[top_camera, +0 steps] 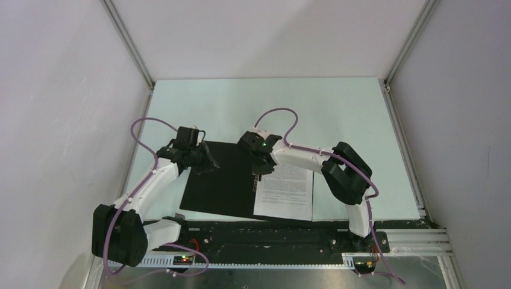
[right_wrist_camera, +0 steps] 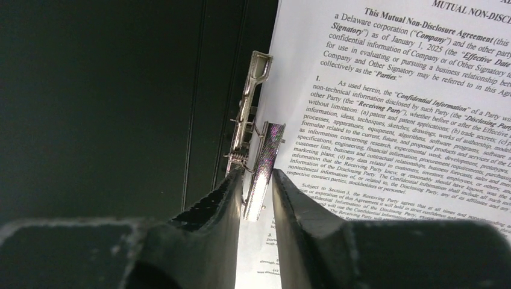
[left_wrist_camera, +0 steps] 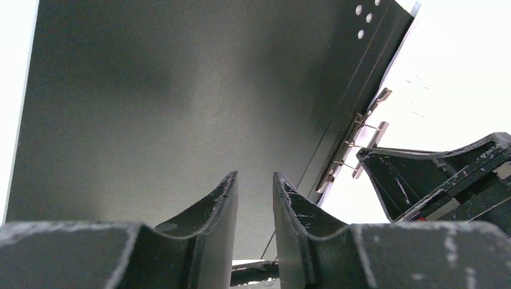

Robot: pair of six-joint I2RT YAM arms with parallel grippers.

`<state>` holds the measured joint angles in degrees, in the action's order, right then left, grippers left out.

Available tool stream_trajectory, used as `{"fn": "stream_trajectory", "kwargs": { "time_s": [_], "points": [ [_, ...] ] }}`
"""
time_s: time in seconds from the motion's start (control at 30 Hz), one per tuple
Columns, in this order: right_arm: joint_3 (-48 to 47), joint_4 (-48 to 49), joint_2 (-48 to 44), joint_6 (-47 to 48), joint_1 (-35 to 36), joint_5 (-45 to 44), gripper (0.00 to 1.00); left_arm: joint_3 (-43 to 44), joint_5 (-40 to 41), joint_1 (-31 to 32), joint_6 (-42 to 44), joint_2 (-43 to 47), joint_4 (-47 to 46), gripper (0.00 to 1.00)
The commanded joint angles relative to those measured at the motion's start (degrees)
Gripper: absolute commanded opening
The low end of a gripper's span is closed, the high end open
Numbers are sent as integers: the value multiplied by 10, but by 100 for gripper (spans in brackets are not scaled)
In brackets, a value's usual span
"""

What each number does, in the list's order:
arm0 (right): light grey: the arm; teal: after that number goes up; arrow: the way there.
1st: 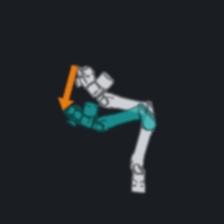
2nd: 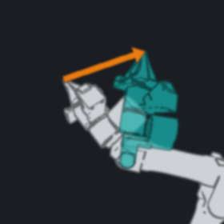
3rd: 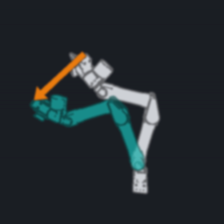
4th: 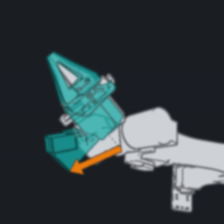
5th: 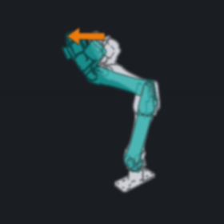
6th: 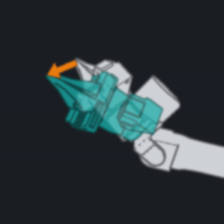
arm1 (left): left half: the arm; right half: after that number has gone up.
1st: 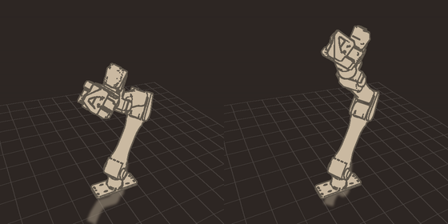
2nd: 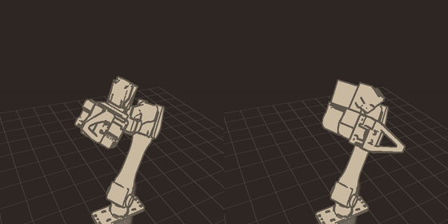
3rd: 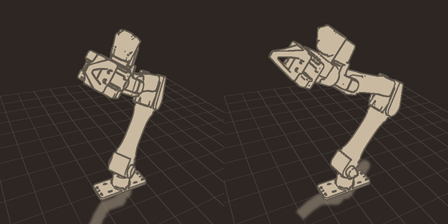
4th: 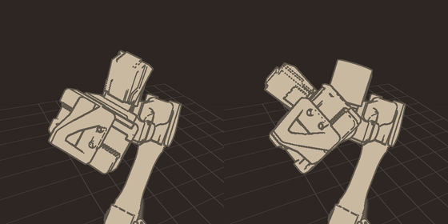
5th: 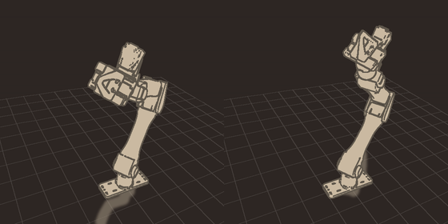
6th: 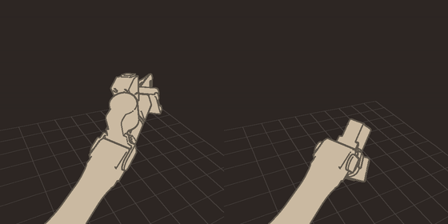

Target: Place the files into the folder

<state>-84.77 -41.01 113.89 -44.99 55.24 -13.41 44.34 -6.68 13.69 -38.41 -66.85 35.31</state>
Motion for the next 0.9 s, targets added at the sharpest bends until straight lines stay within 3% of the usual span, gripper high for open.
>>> {"fn": "stream_trajectory", "kwargs": {
  "time_s": [0.0,0.33,0.87],
  "points": [
    [4,18,-2,-2,-8,-3,25,-5,-6,-5,12,14,-1,33],
    [38,45,-28,32,-25,8,5,-8,-7,-5,10,7,-1,33],
    [114,68,-85,101,-78,9,1,-22,-5,13,-4,-20,-16,33]
  ]
}}
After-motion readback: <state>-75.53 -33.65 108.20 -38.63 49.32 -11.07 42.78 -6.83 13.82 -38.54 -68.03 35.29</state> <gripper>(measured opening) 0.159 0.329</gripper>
